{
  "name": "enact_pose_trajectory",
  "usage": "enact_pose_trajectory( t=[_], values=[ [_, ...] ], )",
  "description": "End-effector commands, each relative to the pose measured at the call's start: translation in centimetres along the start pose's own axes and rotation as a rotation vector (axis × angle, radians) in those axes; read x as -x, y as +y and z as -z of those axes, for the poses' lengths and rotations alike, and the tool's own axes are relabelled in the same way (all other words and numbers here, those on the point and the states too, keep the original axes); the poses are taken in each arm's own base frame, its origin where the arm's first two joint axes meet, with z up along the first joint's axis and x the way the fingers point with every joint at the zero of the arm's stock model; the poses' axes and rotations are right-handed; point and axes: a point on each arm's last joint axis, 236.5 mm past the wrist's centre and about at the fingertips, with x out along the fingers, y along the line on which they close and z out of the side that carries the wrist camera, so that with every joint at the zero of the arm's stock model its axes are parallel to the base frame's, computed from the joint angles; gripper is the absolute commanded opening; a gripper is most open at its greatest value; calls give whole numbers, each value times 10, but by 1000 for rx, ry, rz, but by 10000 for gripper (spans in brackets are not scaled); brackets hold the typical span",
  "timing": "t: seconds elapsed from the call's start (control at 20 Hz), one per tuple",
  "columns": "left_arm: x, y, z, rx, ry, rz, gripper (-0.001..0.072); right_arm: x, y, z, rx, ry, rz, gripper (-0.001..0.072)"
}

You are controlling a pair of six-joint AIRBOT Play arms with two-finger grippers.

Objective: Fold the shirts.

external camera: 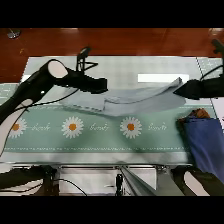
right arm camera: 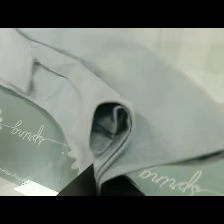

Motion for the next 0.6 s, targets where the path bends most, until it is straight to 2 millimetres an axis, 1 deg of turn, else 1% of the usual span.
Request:
enact_pose_trajectory(
  t=[0.0,0.05,0.15,0.2,0.3,0.4,0.45,0.5,0.55],
  values=[
    [-47,-40,32,-30,142,41,28,42,35,37,43,-77,-6,17],
    [-61,-54,48,-48,184,60,28,48,40,42,47,-86,-6,17],
    [-88,-74,87,-92,274,70,28,56,46,48,46,-105,-6,17],
    [-100,-83,105,-112,311,76,28,58,48,50,39,-102,-8,17],
    [-120,-102,132,-113,352,106,29,58,52,53,35,-91,-25,17],
    [-130,-120,149,-96,381,158,30,58,53,53,31,-89,-30,17],
    [-130,-127,152,-100,390,187,29,58,53,53,23,-90,-29,17],
    [-127,-130,150,-107,390,207,30,57,52,53,12,-88,-27,17],
    [-122,-128,145,-113,393,213,29,56,51,53,5,-85,-25,18]
  ],
)
